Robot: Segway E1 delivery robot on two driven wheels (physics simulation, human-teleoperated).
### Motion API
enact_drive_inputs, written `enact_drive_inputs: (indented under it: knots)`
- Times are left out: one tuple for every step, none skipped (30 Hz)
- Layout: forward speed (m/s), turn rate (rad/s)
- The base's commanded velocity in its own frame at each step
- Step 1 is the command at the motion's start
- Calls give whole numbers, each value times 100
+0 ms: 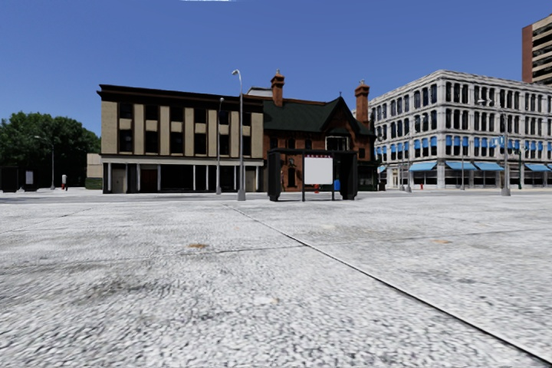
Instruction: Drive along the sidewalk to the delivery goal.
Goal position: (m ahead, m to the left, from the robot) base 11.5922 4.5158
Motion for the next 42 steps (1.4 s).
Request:
enact_drive_inputs:
  knots:
    - [158, 47]
    - [158, 47]
    - [158, 47]
    - [158, 47]
    - [158, 47]
    - [158, 47]
    - [158, 47]
    - [158, 47]
    - [158, 47]
    - [158, 47]
    - [158, 47]
    - [158, 42]
    - [158, 37]
    - [158, 35]
    - [158, 30]
    - [158, 24]
    - [158, 23]
    - [158, 23]
    - [158, 22]
    - [158, 22]
    - [158, 22]
    - [158, 22]
    - [158, 22]
    - [158, 25]
    - [158, 25]
    - [158, 34]
    - [158, 39]
    - [158, 41]
    - [158, 42]
    - [158, 48]
    - [158, 51]
    - [158, 51]
    - [158, 52]
    - [158, 52]
    - [158, 59]
    - [158, 62]
    - [158, 62]
    - [158, 62]
    - [158, 66]
    - [158, 68]
    - [158, 68]
    - [158, 68]
